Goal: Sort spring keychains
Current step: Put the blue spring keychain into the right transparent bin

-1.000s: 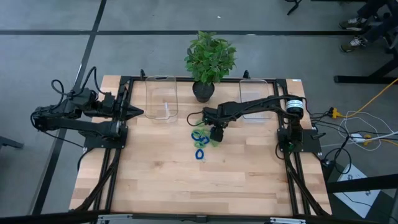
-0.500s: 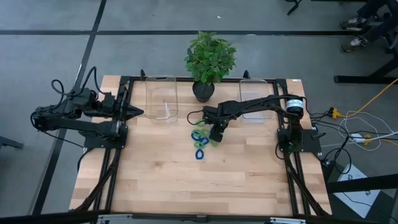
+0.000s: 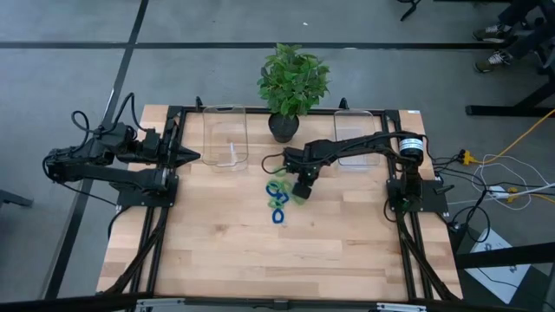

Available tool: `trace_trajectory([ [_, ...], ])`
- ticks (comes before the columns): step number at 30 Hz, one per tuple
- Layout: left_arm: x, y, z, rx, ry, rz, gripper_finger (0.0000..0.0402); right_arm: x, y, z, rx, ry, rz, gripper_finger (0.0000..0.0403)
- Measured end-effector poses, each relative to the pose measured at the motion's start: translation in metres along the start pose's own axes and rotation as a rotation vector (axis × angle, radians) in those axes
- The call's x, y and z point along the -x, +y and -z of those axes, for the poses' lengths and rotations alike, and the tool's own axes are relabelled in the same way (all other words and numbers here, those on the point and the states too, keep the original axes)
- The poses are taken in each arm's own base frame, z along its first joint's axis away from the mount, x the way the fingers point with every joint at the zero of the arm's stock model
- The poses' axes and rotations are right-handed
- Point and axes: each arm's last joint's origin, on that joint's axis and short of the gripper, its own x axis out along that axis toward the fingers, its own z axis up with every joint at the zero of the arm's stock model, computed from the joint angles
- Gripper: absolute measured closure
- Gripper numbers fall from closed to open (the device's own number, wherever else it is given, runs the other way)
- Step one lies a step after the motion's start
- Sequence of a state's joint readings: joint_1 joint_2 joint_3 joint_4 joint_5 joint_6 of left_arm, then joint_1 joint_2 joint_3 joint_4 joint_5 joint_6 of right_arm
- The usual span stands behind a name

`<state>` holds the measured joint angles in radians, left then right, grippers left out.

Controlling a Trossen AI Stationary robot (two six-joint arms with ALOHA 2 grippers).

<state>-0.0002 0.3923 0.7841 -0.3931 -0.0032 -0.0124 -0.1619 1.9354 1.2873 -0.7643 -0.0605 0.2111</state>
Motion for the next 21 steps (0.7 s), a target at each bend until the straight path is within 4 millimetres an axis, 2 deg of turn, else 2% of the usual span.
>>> trace_trajectory([
  [6,0.0,0.0,0.0,0.0,0.0,0.0,0.039,0.001,-0.001,0.003,-0.005,0.04,0.009,0.0401],
  [10,0.0,0.0,0.0,0.0,0.0,0.0,0.039,0.009,0.0,0.001,-0.015,0.064,0.017,0.0402],
  [16,0.0,0.0,0.0,0.0,0.0,0.0,0.0393,0.048,0.003,-0.007,0.002,0.028,0.05,0.0403],
  [21,0.0,0.0,0.0,0.0,0.0,0.0,0.0389,0.088,0.003,-0.002,-0.036,0.007,0.088,0.0403],
])
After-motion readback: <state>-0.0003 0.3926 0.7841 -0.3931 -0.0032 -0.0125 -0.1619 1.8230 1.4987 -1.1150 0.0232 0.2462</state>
